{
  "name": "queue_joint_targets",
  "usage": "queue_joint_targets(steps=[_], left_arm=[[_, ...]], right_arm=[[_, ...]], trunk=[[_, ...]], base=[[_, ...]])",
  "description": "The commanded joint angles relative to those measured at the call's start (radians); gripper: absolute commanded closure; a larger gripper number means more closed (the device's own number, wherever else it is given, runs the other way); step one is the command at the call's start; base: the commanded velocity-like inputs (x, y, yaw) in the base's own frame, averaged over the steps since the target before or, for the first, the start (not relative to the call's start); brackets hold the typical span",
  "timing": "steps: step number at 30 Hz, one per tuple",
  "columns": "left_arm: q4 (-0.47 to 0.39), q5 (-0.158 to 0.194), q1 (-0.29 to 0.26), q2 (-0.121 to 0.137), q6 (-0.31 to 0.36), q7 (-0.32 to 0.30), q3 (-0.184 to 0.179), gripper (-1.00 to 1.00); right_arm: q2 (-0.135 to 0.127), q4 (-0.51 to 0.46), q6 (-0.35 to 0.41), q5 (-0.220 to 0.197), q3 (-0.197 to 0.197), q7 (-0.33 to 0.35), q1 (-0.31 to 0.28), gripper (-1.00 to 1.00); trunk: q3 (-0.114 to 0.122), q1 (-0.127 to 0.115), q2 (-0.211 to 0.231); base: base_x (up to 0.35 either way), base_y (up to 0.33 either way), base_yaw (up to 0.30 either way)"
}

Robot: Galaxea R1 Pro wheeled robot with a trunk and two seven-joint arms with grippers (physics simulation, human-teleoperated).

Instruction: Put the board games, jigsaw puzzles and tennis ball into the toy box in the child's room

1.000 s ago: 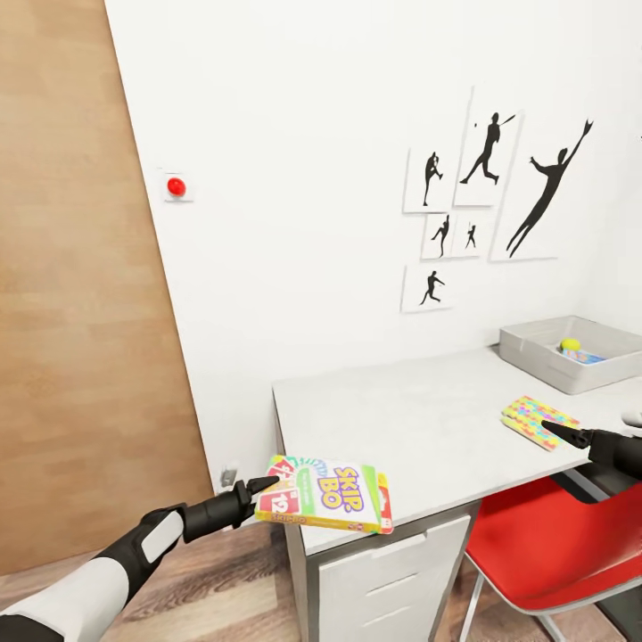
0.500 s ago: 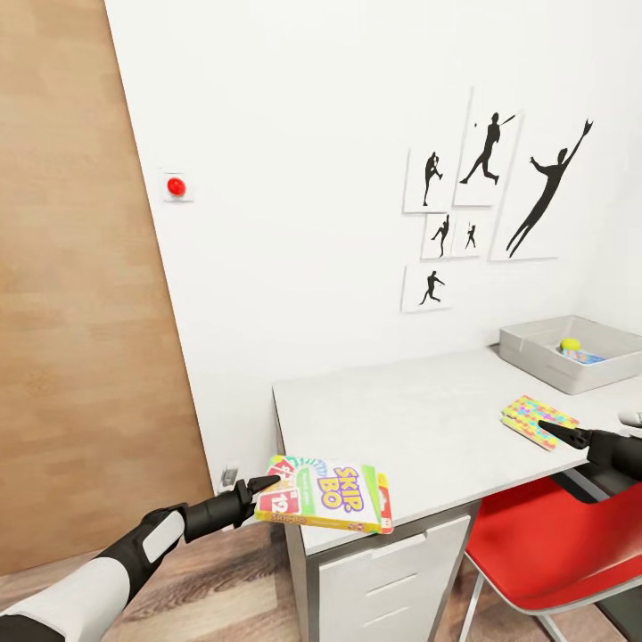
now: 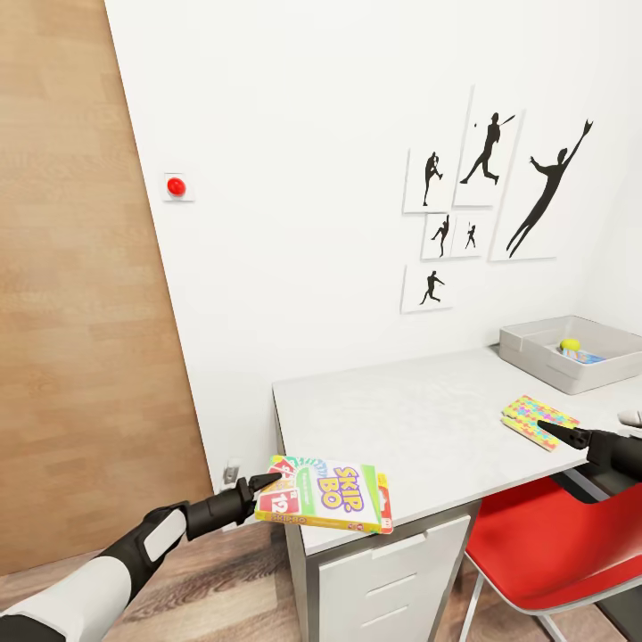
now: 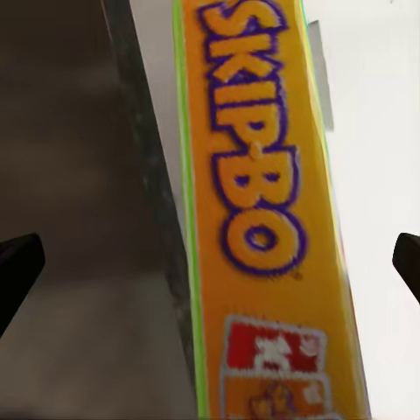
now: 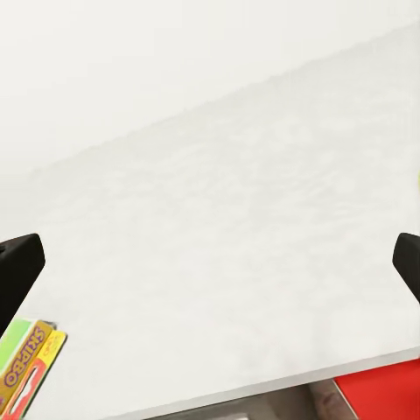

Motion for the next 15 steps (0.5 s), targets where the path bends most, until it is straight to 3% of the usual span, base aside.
queue_joint_targets(steps=[1,4,5,15], left_arm=[[0.0,0.009,-0.001,0.0,0.008,-0.001,-0.005,-1.0],[-0.001,0.009,-0.001,0.0,0.009,-0.011,-0.006,-1.0],[-0.001,0.008,-0.001,0.0,0.008,-0.016,-0.006,1.0],[-0.023,0.008,-0.003,-0.014,0.029,-0.049,-0.007,1.0]], right_arm=[[0.0,0.0,0.007,-0.005,-0.001,0.0,-0.001,-1.0],[0.0,0.0,0.007,-0.005,-0.001,0.0,-0.001,-1.0],[0.0,0.0,0.007,-0.005,-0.001,0.0,-0.001,-1.0],[0.0,0.0,-0.017,-0.006,0.0,0.0,0.002,-1.0]], trunk=[[-0.001,0.0,-0.001],[-0.001,0.0,-0.001],[-0.001,0.0,-0.001],[-0.001,0.0,-0.001]], base=[[0.0,0.0,0.0],[0.0,0.0,0.0],[0.0,0.0,0.0],[0.0,0.0,0.0]])
